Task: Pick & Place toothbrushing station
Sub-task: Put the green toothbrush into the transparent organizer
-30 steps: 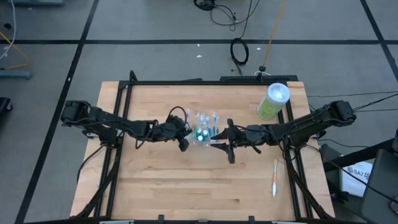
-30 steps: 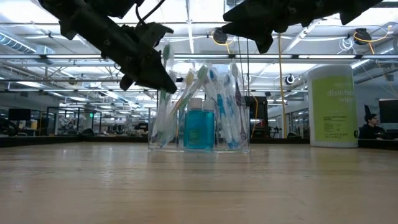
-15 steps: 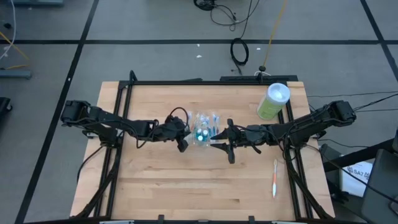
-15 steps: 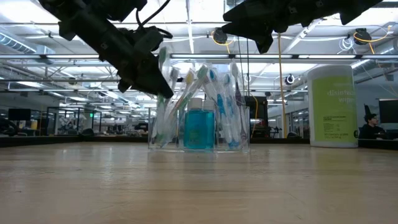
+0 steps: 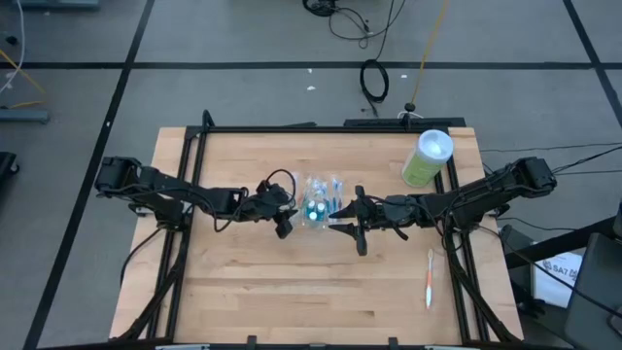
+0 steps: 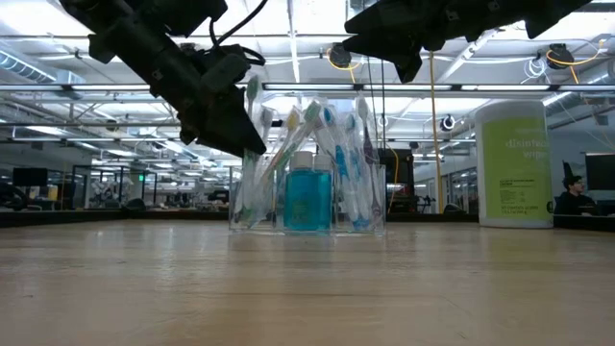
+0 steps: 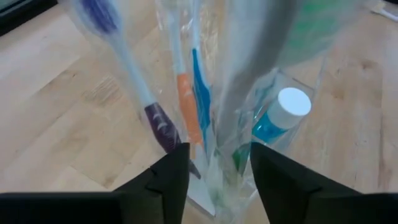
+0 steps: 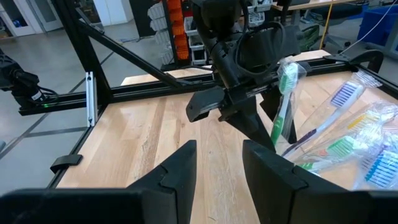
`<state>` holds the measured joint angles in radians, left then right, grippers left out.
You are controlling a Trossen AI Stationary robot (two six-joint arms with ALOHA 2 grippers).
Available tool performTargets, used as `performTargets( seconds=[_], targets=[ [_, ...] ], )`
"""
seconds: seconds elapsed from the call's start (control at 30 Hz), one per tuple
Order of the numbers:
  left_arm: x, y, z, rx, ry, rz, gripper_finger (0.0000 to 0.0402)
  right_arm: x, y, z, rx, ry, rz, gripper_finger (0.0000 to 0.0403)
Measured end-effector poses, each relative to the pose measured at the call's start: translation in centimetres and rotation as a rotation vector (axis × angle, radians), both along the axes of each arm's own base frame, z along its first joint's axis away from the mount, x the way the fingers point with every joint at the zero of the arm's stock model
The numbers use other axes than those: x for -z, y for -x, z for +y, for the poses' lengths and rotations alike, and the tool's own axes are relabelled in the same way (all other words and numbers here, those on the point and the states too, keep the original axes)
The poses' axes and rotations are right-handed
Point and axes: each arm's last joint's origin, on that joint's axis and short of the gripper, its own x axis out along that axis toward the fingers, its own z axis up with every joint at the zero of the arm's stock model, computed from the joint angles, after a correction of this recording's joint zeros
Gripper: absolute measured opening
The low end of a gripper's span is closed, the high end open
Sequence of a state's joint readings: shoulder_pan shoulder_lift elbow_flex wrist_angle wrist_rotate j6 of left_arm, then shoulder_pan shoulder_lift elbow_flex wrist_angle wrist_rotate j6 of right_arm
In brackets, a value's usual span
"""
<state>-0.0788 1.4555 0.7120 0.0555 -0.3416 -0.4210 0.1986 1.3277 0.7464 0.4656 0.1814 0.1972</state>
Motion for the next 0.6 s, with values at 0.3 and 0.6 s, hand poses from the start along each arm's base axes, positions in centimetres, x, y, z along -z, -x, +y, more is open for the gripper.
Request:
performTargets(
  seconds=[0.3, 0.6],
  targets=[
    [-1.7, 0.7, 0.1, 0.013, -0.019, -0.05, 0.0173, 0.0, 0.0, 0.0, 0.0, 0.001, 0.002, 0.012],
    [-2.8, 1.4, 0.2, 0.003, -0.083, -0.06, 0.0147, 0.4, 0.1, 0.0, 0.0, 0.007, 0.037, 0.0119]
  ],
)
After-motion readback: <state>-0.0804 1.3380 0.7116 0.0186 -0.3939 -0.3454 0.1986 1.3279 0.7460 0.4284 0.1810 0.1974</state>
